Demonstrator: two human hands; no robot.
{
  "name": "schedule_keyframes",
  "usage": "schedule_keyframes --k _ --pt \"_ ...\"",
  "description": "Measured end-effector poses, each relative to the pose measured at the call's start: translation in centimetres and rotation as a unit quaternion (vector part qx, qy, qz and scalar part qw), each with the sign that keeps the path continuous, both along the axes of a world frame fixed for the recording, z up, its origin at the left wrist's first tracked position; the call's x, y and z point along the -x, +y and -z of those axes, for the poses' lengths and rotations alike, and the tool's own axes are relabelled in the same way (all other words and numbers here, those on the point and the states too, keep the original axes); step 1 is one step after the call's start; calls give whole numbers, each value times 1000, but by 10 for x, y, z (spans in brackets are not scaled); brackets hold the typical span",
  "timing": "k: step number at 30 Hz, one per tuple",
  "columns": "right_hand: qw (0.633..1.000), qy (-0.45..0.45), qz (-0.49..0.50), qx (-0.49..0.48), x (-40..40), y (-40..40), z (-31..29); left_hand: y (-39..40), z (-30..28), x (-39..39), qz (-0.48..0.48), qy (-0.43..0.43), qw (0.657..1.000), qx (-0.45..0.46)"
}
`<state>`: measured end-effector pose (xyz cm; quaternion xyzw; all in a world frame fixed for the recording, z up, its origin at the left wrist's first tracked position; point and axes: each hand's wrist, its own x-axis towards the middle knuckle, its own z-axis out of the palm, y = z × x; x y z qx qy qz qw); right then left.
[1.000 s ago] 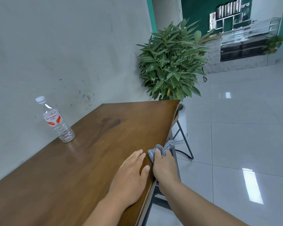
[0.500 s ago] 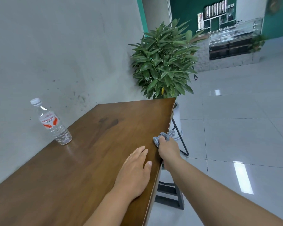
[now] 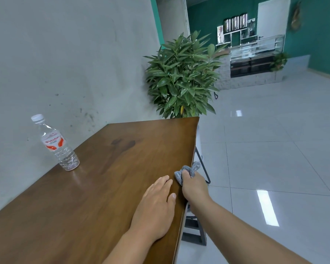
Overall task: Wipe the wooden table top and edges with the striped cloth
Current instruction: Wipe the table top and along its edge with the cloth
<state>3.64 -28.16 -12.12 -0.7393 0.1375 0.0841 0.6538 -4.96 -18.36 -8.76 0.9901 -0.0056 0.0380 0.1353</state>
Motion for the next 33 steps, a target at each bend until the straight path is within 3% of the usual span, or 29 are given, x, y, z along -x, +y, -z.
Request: schedule_keyframes --k 7,19,33 --pt "1000 9 3 -5 -21 -5 -13 1 1 1 3 -1 1000 18" --pt "1000 -5 -1 -19 31 2 8 8 4 16 30 -7 999 15" --pt "998 47 -1 -33 25 -2 -7 9 2 28 27 1 999 23"
